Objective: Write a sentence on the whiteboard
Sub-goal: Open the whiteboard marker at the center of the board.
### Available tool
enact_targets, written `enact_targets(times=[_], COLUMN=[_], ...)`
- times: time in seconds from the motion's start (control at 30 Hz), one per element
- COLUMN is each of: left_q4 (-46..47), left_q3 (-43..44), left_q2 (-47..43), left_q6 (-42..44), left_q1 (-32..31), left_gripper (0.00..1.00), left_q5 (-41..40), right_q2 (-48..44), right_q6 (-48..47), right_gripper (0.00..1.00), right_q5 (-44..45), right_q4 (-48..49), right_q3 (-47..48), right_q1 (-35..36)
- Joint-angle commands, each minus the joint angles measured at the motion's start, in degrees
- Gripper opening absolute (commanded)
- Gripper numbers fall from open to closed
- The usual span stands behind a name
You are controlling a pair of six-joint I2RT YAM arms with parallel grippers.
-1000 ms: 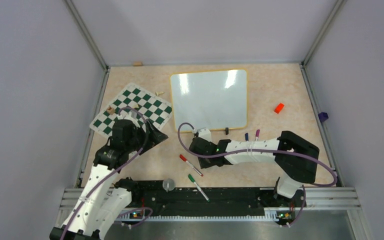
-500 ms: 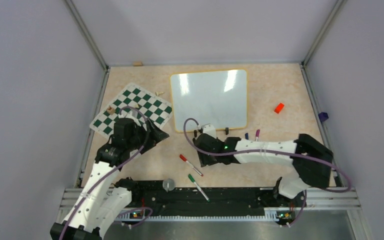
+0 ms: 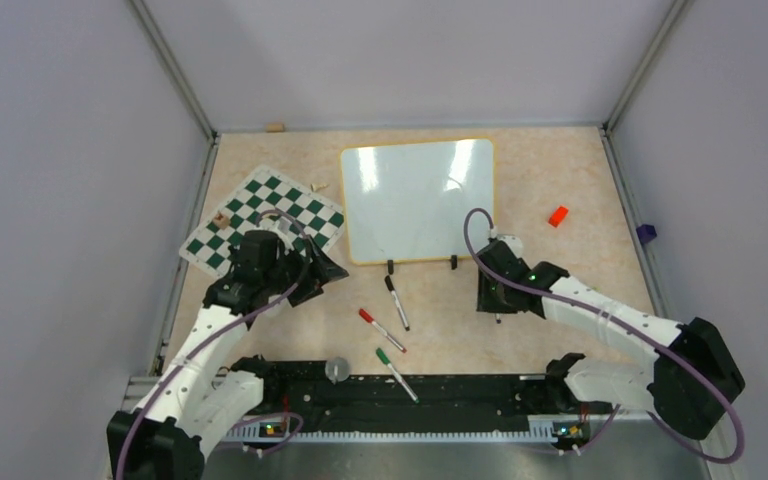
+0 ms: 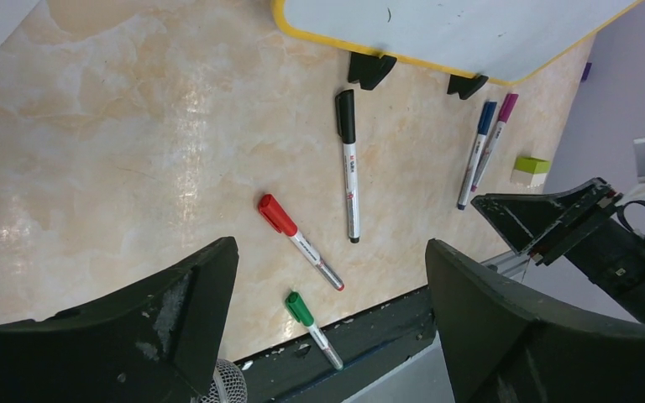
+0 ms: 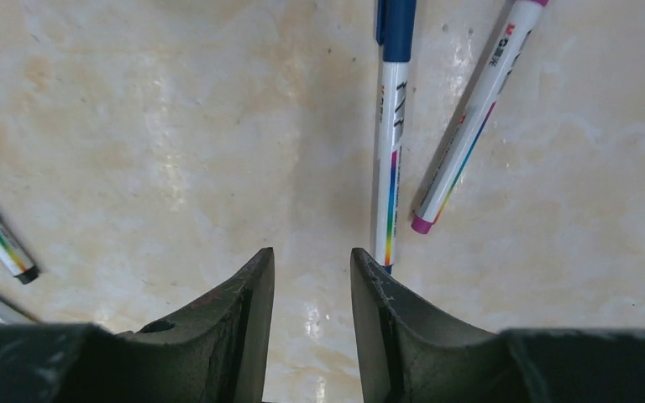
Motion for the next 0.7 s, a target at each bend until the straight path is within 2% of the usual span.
enact_targets(times=[0.0, 0.27, 0.47, 0.67], left_q4=[3.35, 2.79, 1.60, 1.83], left_q3=[2.16, 3.28, 3.33, 3.14], left_q2=[1.29, 1.53, 1.04, 0.78], left_q6=[2.19, 2.97, 3.42, 3.50], left_q1=[-0.19, -0.19, -0.19, -0.19], left_gripper=[0.87, 0.87, 0.87, 0.87], left_q5=[1.59, 0.93, 0.21, -0.49], right_q2=[3.46, 3.81, 5.09, 8.63], right_q6=[-0.52, -0.99, -1.90, -3.33], right_gripper=[0.37, 0.38, 0.37, 0.37], right_q5=[-0.66, 1.84, 0.23, -0.74], right_q4=[-0.96, -0.87, -0.06, 2.40], right_q3=[-0.59, -1.01, -1.10, -1.64], right_q1=[-0.56, -1.66, -6.51, -7.10])
